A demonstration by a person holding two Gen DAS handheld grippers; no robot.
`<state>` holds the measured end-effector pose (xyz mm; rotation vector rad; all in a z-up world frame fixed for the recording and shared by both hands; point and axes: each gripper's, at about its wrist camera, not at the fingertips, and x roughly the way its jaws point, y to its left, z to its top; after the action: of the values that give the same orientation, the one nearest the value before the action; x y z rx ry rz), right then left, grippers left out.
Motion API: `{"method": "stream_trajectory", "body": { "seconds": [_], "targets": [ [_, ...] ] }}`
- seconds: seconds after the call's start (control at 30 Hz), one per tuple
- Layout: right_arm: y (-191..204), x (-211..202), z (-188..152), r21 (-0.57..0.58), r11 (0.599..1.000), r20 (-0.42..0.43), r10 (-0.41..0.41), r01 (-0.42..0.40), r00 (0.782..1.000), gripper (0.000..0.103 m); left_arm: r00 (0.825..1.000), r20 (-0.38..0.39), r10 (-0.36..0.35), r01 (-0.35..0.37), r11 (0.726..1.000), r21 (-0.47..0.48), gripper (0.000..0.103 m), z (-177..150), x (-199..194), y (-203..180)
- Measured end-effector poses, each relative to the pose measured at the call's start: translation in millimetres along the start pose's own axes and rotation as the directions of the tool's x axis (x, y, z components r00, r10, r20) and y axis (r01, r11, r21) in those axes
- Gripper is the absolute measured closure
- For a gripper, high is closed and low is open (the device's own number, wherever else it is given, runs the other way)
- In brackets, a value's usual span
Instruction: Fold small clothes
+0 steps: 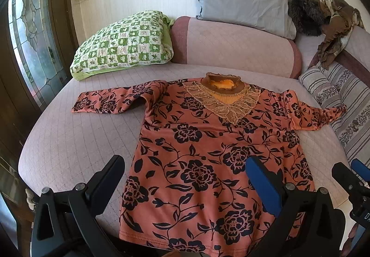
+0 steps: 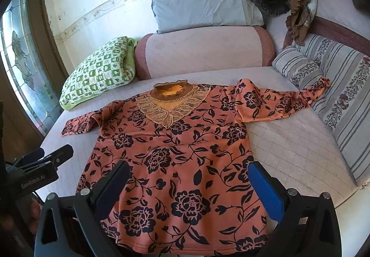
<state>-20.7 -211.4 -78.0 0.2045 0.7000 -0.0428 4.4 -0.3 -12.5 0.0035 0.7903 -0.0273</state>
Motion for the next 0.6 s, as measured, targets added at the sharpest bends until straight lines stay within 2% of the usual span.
{"method": "stream_trajectory", "body": {
  "seconds": [0.6],
  "targets": [
    [0.8,0.7,0.9,-0.007,1.000,-0.004,0.002,-0.002,1.000,0.000,1.000,-0.015,-0.010,0.010,1.000,-0.002,0.000,-1.8,2.5,1.7]
  ]
}}
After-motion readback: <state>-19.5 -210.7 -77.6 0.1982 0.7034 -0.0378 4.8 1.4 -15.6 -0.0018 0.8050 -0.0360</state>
